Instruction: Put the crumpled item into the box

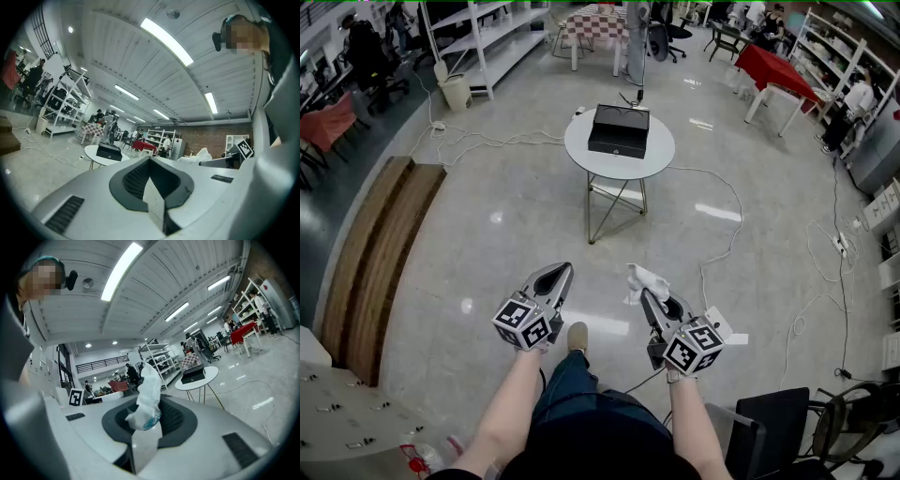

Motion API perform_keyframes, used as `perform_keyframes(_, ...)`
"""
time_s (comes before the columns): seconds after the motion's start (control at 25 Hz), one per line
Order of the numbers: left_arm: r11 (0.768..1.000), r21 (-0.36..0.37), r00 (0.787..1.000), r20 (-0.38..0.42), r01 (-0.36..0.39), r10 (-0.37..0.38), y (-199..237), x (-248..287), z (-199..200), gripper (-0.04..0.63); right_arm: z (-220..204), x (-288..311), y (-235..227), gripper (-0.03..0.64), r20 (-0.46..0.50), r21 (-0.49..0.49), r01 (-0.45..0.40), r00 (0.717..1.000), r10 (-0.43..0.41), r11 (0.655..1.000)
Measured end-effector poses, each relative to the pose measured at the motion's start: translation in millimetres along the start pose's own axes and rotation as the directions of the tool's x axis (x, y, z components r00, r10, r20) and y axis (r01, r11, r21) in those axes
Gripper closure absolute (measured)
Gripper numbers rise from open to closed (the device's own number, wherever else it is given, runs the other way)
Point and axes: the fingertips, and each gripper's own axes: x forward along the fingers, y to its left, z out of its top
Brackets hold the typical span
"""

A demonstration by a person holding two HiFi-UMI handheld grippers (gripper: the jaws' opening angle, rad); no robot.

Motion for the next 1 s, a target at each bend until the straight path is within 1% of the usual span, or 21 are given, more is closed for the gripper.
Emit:
perform_keyframes(0.16, 1.000, -0.007, 1.000, 0.001, -0.017, 0.017, 27, 25, 10, 0.583, 9, 31, -15, 0.537, -0.019, -0.007, -0.013, 1.000, 0.013, 1.000)
perform_keyframes(0.6, 1.000, -0.019, 1.000, -0.020, -0.005, 0.005, 101, 102, 27, 0.583, 40, 117, -64, 0.537, -0.039, -0.007, 0.004, 0.999, -0.004, 1.000)
perform_keyframes(0.84, 1.000, -0.023, 0.999, -0.044, 0.018, -0.019, 143, 135, 34, 0.583, 55, 162, -89, 0.537, -0.006, 0.025, 0.038, 0.999, -0.038, 0.999)
perform_keyframes(1.0, 0.999, -0.022, 0.998, -0.052, 0.041, -0.042, 177, 165, 48, 0.583, 70, 197, -102, 0.537, 0.013, 0.037, 0.059, 0.998, -0.059, 0.998)
